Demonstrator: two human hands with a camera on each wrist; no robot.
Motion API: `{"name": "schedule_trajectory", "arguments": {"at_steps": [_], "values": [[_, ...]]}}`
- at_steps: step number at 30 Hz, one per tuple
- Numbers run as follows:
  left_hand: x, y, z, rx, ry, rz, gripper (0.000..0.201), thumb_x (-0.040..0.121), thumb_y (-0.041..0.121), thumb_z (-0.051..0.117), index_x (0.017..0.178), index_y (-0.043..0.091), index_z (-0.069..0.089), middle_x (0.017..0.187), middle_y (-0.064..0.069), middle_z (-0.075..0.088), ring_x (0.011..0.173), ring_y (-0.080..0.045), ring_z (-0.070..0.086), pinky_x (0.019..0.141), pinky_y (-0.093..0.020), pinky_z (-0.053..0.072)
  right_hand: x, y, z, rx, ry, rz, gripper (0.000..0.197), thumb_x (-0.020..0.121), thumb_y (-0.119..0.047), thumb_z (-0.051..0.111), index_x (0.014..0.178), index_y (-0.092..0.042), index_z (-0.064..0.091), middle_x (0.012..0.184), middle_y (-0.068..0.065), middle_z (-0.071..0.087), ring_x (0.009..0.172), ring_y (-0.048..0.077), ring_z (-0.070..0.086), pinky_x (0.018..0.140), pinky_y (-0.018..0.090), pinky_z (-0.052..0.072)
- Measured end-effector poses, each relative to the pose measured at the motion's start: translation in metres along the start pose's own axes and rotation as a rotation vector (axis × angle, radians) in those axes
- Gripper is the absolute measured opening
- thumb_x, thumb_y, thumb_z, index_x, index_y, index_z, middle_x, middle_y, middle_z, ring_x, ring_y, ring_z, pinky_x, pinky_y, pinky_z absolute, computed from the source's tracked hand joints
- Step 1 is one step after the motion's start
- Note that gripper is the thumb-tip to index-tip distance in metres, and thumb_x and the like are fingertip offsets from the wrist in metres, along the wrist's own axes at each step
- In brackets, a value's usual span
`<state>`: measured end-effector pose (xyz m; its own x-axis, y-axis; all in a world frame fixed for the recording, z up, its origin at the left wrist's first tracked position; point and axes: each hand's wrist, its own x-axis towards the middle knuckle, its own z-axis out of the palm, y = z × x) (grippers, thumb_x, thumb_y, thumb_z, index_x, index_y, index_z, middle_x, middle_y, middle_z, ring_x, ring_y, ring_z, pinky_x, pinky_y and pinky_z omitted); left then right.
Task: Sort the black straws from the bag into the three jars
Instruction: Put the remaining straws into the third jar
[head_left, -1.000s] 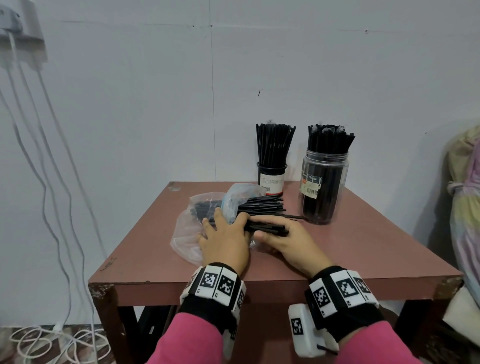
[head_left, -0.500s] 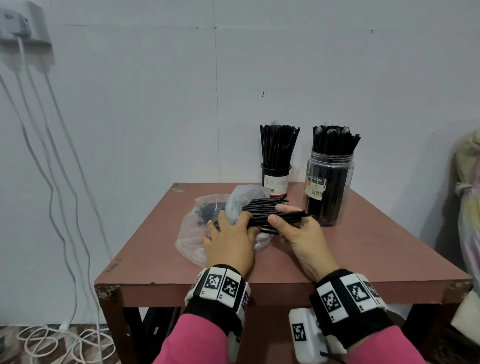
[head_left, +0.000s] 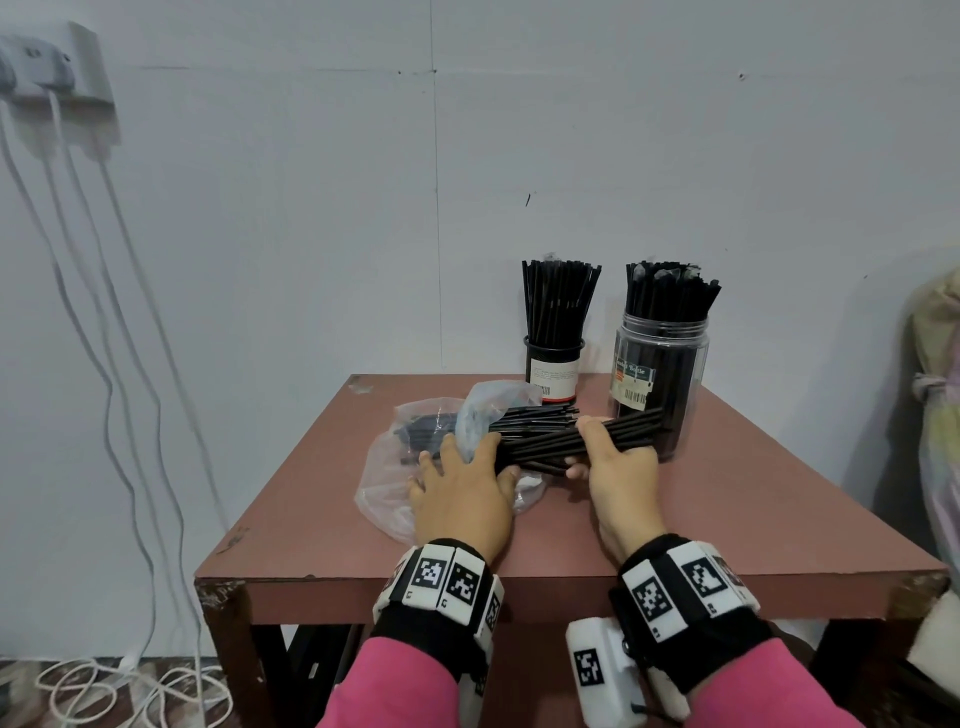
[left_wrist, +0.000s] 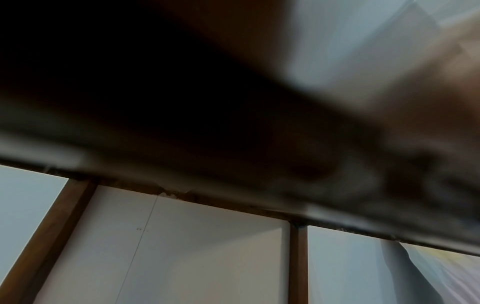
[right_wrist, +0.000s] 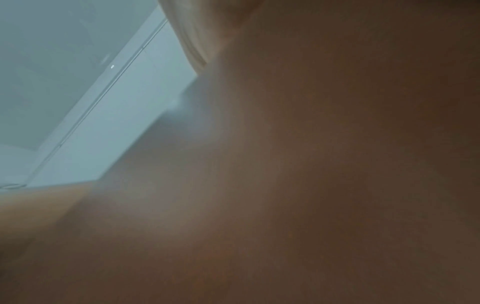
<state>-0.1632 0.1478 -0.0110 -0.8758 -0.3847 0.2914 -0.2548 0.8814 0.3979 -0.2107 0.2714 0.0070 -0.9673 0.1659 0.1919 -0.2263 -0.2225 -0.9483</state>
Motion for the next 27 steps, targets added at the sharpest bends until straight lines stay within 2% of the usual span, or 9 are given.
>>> {"name": "schedule_trajectory", "arguments": {"at_steps": [6,9,11,14,17,20,22,24,27], "values": [[-0.002,0.001,-0.003,0.021,-0.026,-0.004,0.047,0.099,0.052,0.030,0.144,0.041,0.024,0.155,-0.011,0.021,0.143,-0.038,0.016,0.114,-0.052,0.019,0.009,0.001,-0.010,0.113,0.089,0.183,0.018,0.090,-0.010,0.060,0.072,-0.006,0.059,0.058,0.004,0.061,0.044,0.013,0.050,0.043,0.020,0.043],[-0.003,0.001,-0.005,0.008,-0.028,-0.011,0.048,0.099,0.050,0.030,0.146,0.043,0.021,0.157,-0.012,0.018,0.144,-0.038,0.014,0.114,-0.052,0.018,0.011,0.000,-0.013,0.197,0.205,0.209,0.019,0.089,-0.009,0.056,0.070,-0.007,0.053,0.049,-0.002,0.057,0.043,0.012,0.050,0.043,0.021,0.043],[-0.004,0.001,-0.005,0.006,-0.031,-0.022,0.052,0.100,0.049,0.030,0.149,0.041,0.014,0.158,-0.013,0.016,0.144,-0.038,0.012,0.115,-0.051,0.017,0.011,0.000,-0.015,0.169,0.262,0.198,0.022,0.089,-0.014,0.054,0.068,-0.008,0.050,0.038,-0.006,0.054,0.041,0.013,0.049,0.050,0.026,0.043],[-0.004,0.001,-0.004,0.004,-0.019,-0.024,0.057,0.100,0.048,0.031,0.151,0.039,0.007,0.158,-0.014,0.015,0.145,-0.039,0.012,0.115,-0.051,0.016,0.008,0.000,-0.015,0.154,0.302,0.177,0.025,0.089,-0.018,0.052,0.065,-0.009,0.048,0.035,-0.008,0.052,0.045,0.016,0.048,0.057,0.032,0.039],[-0.003,0.001,-0.002,0.000,-0.018,-0.030,0.061,0.099,0.050,0.032,0.152,0.038,0.002,0.158,-0.016,0.013,0.145,-0.039,0.012,0.114,-0.051,0.016,0.005,-0.003,-0.017,0.184,0.335,0.188,0.024,0.089,-0.018,0.051,0.067,-0.009,0.047,0.034,-0.009,0.052,0.045,0.016,0.048,0.057,0.030,0.038],[-0.003,0.001,-0.002,0.031,-0.037,-0.022,0.059,0.099,0.051,0.030,0.151,0.040,0.003,0.159,-0.018,0.009,0.145,-0.041,0.009,0.114,-0.053,0.016,0.005,-0.005,-0.019,0.244,0.347,0.204,0.023,0.090,-0.016,0.050,0.068,-0.009,0.047,0.035,-0.010,0.052,0.035,0.008,0.048,0.055,0.026,0.038],[-0.003,0.002,-0.004,0.055,-0.058,0.016,0.051,0.099,0.054,0.026,0.147,0.048,0.010,0.160,-0.015,-0.003,0.145,-0.043,0.002,0.115,-0.057,0.013,0.004,-0.006,-0.019,0.279,0.339,0.207,0.022,0.091,-0.013,0.050,0.070,-0.009,0.048,0.035,-0.010,0.053,0.032,0.005,0.048,0.052,0.023,0.039],[-0.004,0.005,-0.005,0.102,-0.061,0.067,0.046,0.098,0.058,0.022,0.144,0.055,0.017,0.159,-0.010,-0.019,0.144,-0.044,-0.015,0.113,-0.063,0.004,0.004,-0.007,-0.018,0.291,0.335,0.208,0.021,0.092,-0.013,0.050,0.072,-0.008,0.049,0.036,-0.009,0.053,0.032,0.005,0.049,0.046,0.020,0.040],[-0.005,0.007,-0.004,0.213,-0.047,0.139,0.057,0.088,0.071,0.009,0.143,0.058,0.013,0.153,-0.008,-0.035,0.137,-0.040,-0.035,0.107,-0.065,-0.014,0.004,-0.007,-0.018,0.302,0.338,0.206,0.020,0.092,-0.012,0.051,0.072,-0.008,0.050,0.036,-0.009,0.053,0.032,0.005,0.050,0.042,0.018,0.041]]}}
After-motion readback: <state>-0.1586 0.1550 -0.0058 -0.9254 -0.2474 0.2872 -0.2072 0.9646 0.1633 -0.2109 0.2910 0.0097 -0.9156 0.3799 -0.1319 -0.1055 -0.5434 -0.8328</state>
